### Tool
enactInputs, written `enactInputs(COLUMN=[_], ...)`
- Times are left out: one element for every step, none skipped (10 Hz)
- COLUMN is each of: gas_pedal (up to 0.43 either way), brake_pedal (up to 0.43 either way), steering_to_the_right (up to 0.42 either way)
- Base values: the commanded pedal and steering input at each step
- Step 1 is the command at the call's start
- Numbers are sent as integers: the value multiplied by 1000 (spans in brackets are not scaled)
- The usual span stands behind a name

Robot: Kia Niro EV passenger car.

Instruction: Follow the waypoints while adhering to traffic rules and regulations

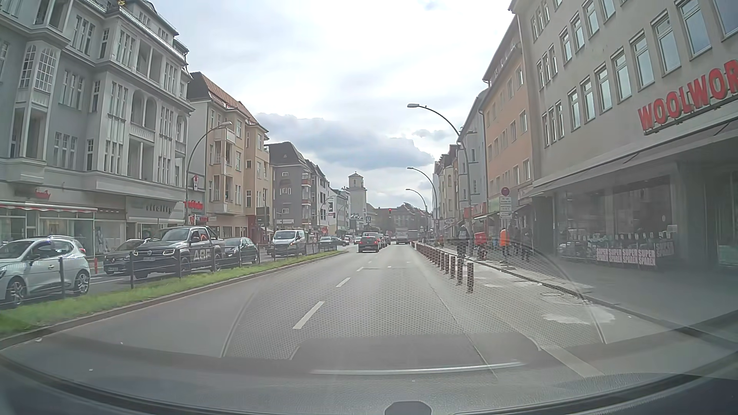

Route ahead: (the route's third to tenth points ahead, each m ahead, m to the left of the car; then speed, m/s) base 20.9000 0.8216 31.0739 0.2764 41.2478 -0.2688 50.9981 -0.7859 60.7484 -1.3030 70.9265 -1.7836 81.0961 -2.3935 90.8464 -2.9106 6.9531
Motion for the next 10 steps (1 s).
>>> enactInputs(gas_pedal=[79,79,67,67,59,0,0,0,0,0], brake_pedal=[0,0,0,0,0,0,0,0,0,0], steering_to_the_right=[27,28,28,28,27,24,22,19,18,18])
